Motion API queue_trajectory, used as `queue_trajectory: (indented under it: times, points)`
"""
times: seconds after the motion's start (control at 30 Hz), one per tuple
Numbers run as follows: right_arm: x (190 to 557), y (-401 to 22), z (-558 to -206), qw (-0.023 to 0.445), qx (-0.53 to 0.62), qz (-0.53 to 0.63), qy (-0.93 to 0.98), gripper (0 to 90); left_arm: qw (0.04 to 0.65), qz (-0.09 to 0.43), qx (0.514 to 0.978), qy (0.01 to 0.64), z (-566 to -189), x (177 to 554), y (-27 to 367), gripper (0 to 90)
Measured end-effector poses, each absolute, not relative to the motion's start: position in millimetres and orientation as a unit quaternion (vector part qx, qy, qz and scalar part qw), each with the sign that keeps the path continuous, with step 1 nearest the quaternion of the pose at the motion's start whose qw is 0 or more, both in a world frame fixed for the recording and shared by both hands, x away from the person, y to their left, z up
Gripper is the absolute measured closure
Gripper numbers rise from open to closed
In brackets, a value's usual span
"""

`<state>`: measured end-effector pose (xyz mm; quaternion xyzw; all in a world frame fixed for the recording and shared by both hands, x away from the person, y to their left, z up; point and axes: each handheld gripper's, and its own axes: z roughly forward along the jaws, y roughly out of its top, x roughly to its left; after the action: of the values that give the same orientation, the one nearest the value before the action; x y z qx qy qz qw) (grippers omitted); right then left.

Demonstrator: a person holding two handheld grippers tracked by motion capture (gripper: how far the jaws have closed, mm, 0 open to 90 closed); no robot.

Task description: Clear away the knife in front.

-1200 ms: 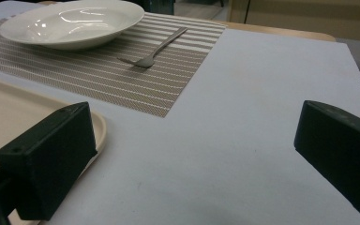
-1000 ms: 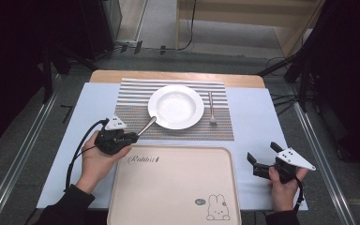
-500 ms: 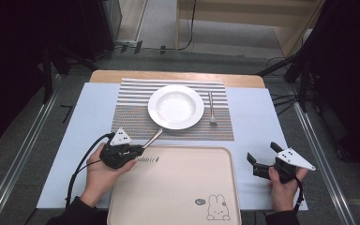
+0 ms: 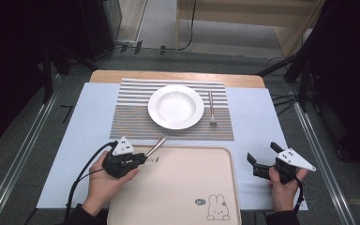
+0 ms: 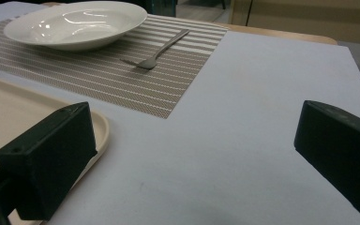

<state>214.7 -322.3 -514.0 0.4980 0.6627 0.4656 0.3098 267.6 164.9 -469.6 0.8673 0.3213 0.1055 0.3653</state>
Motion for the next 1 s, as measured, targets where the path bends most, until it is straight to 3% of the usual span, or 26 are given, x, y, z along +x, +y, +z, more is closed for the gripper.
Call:
queue_trajectory:
  times: [0.6,1.0]
  points:
    - [214,-322,-514,0.312,0.495,0.467,0.663,0.0,0.359,0.078,0.873,0.32,-486,248,157,79.9]
    - [215,-322,-514,0.311,0.497,0.465,0.663,0.0,0.335,0.092,0.879,0.327,-492,236,159,79.8]
